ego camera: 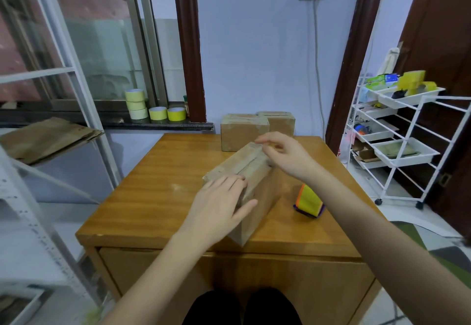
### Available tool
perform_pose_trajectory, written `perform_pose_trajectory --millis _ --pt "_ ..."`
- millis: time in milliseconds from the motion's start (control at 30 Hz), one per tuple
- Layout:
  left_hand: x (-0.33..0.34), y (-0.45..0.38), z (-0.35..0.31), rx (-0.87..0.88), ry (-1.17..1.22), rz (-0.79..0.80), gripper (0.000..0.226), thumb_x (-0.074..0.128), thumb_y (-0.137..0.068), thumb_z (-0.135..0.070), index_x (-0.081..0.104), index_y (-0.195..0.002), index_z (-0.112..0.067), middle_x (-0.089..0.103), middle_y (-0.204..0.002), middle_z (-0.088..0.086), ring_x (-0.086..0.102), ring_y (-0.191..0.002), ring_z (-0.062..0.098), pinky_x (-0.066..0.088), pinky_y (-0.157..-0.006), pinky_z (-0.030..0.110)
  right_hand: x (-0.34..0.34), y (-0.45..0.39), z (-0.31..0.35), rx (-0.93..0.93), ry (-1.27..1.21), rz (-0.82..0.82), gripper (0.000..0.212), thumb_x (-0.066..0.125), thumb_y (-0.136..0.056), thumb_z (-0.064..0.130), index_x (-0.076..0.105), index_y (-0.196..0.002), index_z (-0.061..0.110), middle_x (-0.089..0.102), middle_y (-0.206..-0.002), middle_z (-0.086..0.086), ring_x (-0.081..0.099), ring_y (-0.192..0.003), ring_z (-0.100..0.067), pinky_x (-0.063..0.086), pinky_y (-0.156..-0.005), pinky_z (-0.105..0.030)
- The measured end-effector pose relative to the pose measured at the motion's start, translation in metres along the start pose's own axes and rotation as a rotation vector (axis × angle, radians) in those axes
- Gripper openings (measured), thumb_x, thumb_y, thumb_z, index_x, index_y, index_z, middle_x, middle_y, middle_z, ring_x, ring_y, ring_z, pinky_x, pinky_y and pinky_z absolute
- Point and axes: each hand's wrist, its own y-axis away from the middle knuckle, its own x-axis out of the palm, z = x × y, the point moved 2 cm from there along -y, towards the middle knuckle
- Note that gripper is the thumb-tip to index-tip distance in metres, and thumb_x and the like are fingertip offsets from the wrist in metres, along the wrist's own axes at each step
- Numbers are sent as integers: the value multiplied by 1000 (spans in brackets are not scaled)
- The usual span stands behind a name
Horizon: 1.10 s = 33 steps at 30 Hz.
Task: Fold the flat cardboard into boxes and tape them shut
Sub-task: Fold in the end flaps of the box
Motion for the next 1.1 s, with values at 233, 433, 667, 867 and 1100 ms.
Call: perform_pose_trajectory --millis 233,433,667,867,1100 --pt "-6 13 23 5 53 -16 25 50 -93 -37 61 -105 -19 65 -117 -8 59 -109 10 38 -94 22 35 -41 -10 61 406 466 49 37 -101 41 36 -146 21 31 -155 0 17 -146 -19 16 -118 -39" --pt "-4 22 48 -47 -82 -62 29 58 -90 -35 66 -113 -18 64 -123 -6 56 -119 11 30 -106 27 38 -34 -5 64 531 464 50 26 -102 47 40 -144 24 41 -149 -1 33 -138 -24 21 -114 -42" --pt "-6 0 86 -251 -264 17 36 51 -97 -19 56 -132 -22 49 -143 4 39 -137 22 26 -113 38 15 -7 0 158 333 494 45 34 -104 35 42 -142 13 46 -144 -5 42 -130 -21 32 -105 -29" --pt "2 -51 92 -287 -344 289 58 32 -97 -8 27 -149 -33 31 -153 9 28 -139 26 28 -109 39 9 17 4 230 388 410 52 45 -94 54 50 -123 10 55 -98 4 53 -92 -17 46 -77 -32" --pt "24 -96 69 -151 -497 387 56 26 -101 -12 15 -152 -32 36 -148 11 38 -132 28 34 -102 38 7 59 21 211 528 315 39 31 -102 43 39 -121 10 66 -92 -8 61 -74 -24 48 -68 -38"
